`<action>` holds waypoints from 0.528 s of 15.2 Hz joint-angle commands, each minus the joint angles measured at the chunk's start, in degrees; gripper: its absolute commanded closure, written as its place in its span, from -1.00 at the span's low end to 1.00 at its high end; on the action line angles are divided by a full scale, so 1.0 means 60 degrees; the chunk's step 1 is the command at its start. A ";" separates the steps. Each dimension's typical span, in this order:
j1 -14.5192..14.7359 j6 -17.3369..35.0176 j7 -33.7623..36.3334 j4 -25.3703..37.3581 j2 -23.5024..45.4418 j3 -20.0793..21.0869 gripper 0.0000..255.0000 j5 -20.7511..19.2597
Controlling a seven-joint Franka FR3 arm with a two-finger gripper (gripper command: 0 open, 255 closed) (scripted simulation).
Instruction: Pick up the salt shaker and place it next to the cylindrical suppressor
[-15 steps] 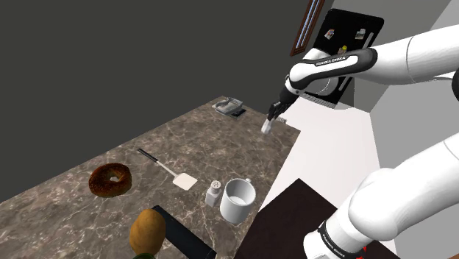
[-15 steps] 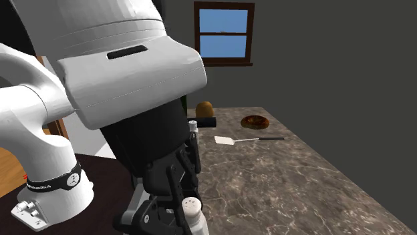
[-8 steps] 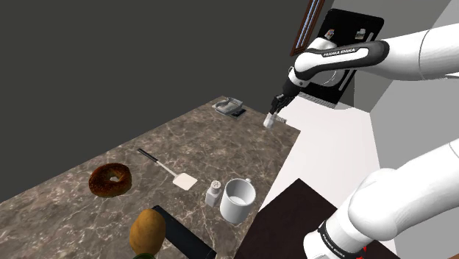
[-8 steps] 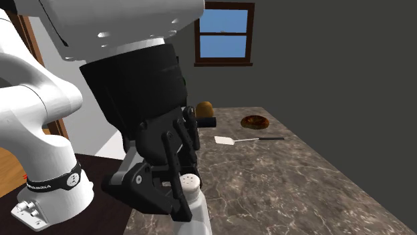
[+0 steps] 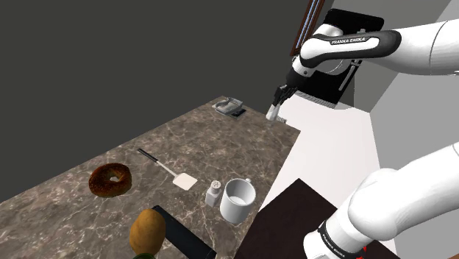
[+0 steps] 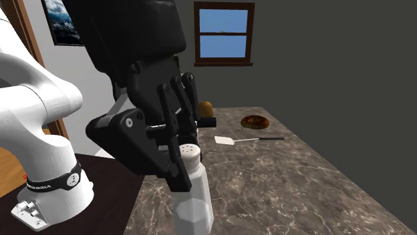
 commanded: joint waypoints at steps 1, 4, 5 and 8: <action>-0.0003 -0.0270 0.0062 0.0206 -0.0066 0.0032 1.00 -0.0031; -0.0005 -0.0655 0.0129 0.0538 -0.0125 0.0064 1.00 -0.0061; -0.0005 -0.0783 0.0150 0.0653 -0.0140 0.0074 1.00 -0.0069; 0.0079 -0.0745 0.0662 0.0266 -0.0539 0.0448 1.00 -0.0160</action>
